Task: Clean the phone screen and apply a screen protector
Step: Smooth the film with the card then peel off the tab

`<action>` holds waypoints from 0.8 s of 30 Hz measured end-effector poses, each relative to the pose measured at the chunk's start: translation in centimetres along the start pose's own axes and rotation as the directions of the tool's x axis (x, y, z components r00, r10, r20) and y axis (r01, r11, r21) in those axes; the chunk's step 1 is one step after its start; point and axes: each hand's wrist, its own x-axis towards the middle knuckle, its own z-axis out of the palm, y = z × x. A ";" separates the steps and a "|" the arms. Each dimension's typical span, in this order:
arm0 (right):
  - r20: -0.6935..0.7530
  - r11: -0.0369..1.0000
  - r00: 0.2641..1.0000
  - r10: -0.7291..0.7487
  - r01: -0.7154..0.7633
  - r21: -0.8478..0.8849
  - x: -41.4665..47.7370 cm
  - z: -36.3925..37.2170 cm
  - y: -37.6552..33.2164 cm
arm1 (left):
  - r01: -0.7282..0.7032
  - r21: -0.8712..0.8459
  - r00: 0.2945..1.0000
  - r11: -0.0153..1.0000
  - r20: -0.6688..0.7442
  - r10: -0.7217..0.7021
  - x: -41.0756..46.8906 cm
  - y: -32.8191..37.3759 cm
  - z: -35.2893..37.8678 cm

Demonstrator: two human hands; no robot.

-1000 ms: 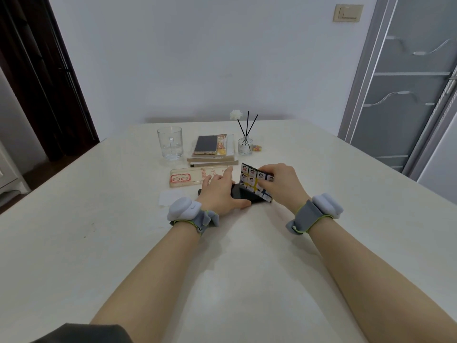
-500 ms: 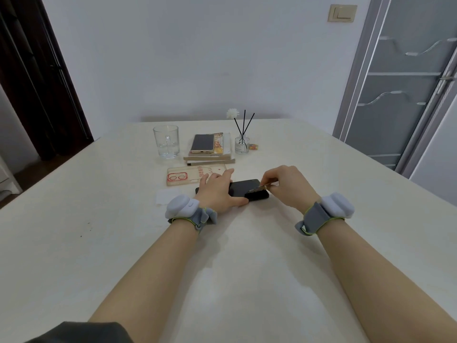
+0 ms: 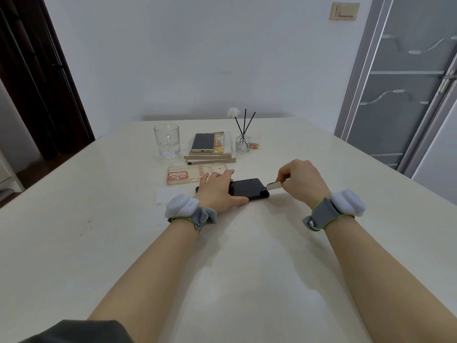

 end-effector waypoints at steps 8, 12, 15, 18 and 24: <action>-0.177 0.985 0.977 -0.114 0.088 -0.152 0.1 1.0 0.1 | -0.034 0.066 0.999 0.997 0.031 0.032 -0.1 0.2 -0.2; -0.088 0.993 0.994 -0.068 0.059 -0.102 0.0 1.0 0.1 | -0.061 0.096 0.997 0.994 0.044 0.056 -0.1 0.5 -0.1; -0.053 0.994 0.997 -0.047 0.042 -0.100 -0.1 0.6 0.2 | -0.084 0.112 0.996 0.990 0.044 0.080 -0.2 0.7 0.0; -0.051 0.996 0.996 -0.074 0.072 -0.050 0.0 0.5 0.2 | -0.092 0.125 0.995 0.988 0.051 0.086 -0.3 0.8 0.0; 0.018 0.980 0.984 -0.176 0.177 -0.093 0.0 0.9 0.2 | -0.089 0.123 0.995 0.988 0.051 0.084 -0.4 0.9 0.0</action>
